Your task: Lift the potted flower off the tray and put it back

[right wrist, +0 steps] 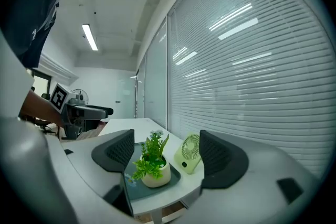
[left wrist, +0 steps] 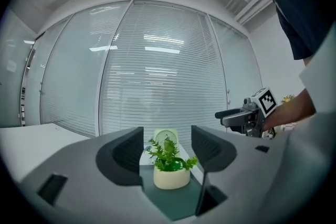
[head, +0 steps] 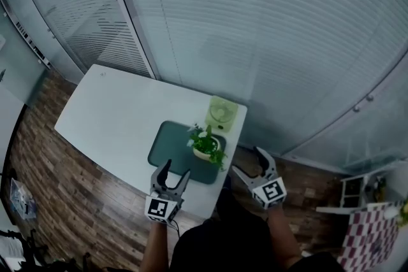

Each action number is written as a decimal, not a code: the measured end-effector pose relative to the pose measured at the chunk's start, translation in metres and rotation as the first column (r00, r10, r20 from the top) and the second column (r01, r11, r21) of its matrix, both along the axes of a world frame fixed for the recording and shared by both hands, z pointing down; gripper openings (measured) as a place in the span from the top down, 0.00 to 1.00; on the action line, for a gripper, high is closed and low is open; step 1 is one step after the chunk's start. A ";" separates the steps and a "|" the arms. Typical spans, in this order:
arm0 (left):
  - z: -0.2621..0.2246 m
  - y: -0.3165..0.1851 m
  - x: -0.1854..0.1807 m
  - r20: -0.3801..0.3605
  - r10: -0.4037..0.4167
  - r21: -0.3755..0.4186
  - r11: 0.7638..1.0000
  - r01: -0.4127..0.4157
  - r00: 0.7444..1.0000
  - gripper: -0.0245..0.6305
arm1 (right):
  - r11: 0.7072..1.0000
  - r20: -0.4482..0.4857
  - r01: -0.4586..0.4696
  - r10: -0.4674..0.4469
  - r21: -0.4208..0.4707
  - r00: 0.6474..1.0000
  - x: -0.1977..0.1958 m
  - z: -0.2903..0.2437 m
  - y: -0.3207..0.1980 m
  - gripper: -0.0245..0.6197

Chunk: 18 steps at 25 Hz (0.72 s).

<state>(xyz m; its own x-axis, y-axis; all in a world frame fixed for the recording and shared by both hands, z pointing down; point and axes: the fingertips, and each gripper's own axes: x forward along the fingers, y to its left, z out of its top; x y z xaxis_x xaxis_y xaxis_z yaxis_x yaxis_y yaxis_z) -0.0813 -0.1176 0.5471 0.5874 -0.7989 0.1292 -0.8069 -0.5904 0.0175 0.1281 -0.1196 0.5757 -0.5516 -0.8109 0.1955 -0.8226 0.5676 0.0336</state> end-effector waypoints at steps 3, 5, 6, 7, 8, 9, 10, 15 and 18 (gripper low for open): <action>0.007 -0.006 -0.001 0.006 0.002 -0.012 1.000 -0.001 1.000 0.56 | 0.999 -0.017 0.011 -0.011 -0.043 1.000 -0.004 0.013 -0.006 0.41; 0.016 -0.009 0.000 0.007 0.006 -0.031 0.999 -0.006 1.000 0.56 | 0.996 -0.039 0.019 -0.022 -0.089 0.999 -0.007 0.026 -0.009 0.41; 0.022 -0.011 0.000 0.011 0.012 -0.041 0.999 -0.012 1.000 0.56 | 0.994 -0.050 0.021 -0.027 -0.107 0.998 -0.008 0.033 -0.010 0.41; 0.027 -0.013 0.002 0.016 0.020 -0.050 0.999 -0.019 1.000 0.56 | 0.992 -0.060 0.023 -0.030 -0.125 0.998 -0.008 0.040 -0.012 0.41; 0.031 -0.014 0.003 0.019 0.026 -0.058 0.998 -0.025 0.999 0.56 | 0.989 -0.066 0.022 -0.032 -0.144 0.997 -0.007 0.048 -0.012 0.41; 0.035 -0.015 0.003 0.017 0.031 -0.065 0.997 -0.030 0.999 0.56 | 0.987 -0.066 0.021 -0.032 -0.162 0.997 -0.006 0.054 -0.013 0.41; 0.038 -0.016 0.004 0.014 0.033 -0.069 0.997 -0.032 0.999 0.56 | 0.984 -0.066 0.021 -0.033 -0.176 0.997 -0.006 0.059 -0.013 0.41; 0.058 -0.018 0.004 0.005 0.035 -0.124 0.992 -0.034 0.999 0.56 | 0.973 -0.128 0.042 -0.072 -0.228 0.989 -0.008 0.084 -0.013 0.41; 0.070 -0.022 0.004 -0.032 0.047 -0.147 0.988 -0.051 0.998 0.56 | 0.966 -0.139 0.059 -0.096 -0.253 0.986 -0.011 0.099 -0.016 0.41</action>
<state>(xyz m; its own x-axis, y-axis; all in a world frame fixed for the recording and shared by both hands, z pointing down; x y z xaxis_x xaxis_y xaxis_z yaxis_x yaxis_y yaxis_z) -0.0775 -0.1395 0.6172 0.6303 -0.7424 0.2269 -0.7751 -0.6184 0.1299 0.1175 -0.1359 0.6748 -0.5602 -0.6827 0.4692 -0.7720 0.6356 0.0030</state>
